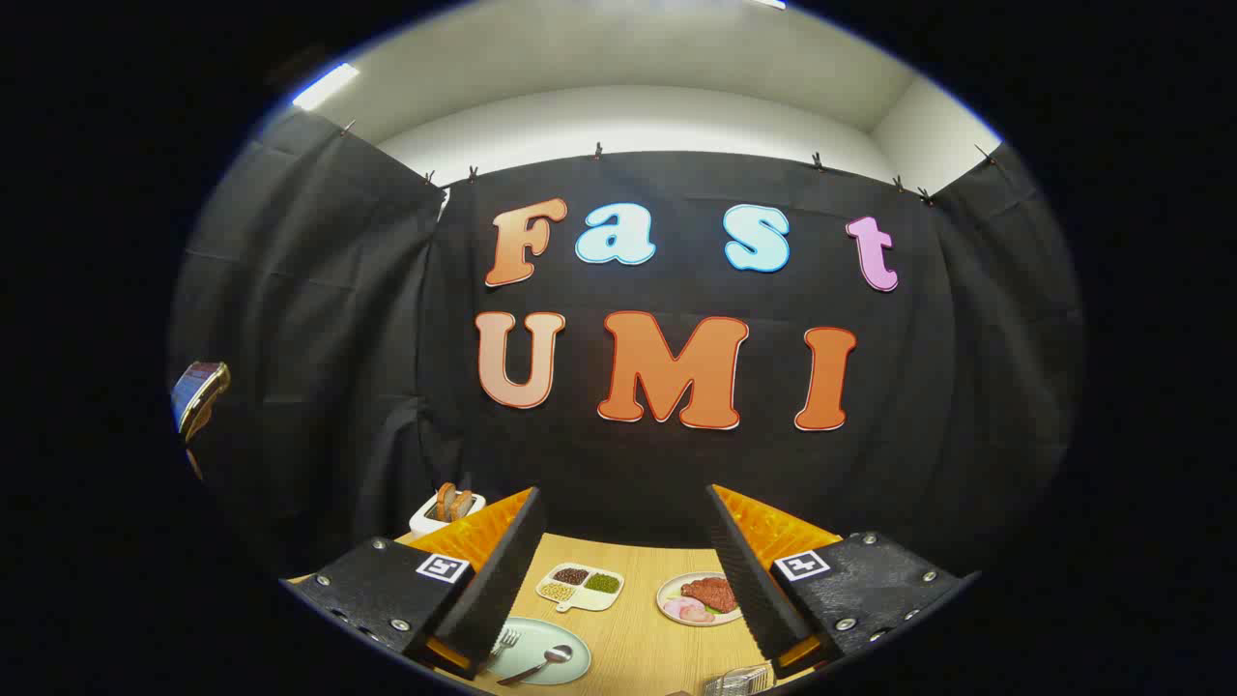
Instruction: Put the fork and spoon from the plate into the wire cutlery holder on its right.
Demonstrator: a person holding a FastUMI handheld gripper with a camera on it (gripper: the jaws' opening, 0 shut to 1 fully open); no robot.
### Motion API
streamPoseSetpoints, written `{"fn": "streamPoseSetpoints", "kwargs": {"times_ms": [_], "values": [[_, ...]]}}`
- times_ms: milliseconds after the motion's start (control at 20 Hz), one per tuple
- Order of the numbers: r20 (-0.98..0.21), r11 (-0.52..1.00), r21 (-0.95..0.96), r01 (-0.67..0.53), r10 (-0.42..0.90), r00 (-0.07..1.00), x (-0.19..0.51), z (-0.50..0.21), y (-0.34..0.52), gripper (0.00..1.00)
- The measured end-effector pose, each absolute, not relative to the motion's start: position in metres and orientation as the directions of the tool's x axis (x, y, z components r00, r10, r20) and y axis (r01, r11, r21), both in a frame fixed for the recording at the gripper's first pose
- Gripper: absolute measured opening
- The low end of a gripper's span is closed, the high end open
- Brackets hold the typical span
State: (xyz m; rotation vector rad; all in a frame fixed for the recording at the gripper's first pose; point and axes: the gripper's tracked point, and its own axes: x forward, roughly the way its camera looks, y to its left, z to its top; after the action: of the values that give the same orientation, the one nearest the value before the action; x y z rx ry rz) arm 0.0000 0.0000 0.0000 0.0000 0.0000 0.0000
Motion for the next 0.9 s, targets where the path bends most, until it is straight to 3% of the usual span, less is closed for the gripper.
{"fn": "streamPoseSetpoints", "kwargs": {"times_ms": [650,900], "values": [[-0.027,0.998,-0.01,-0.057,0.057,0.998,0.006,-0.006,0.039,0.99],[-0.111,0.996,-0.007,-0.085,0.083,0.99,0.012,-0.033,0.055,0.99]]}}
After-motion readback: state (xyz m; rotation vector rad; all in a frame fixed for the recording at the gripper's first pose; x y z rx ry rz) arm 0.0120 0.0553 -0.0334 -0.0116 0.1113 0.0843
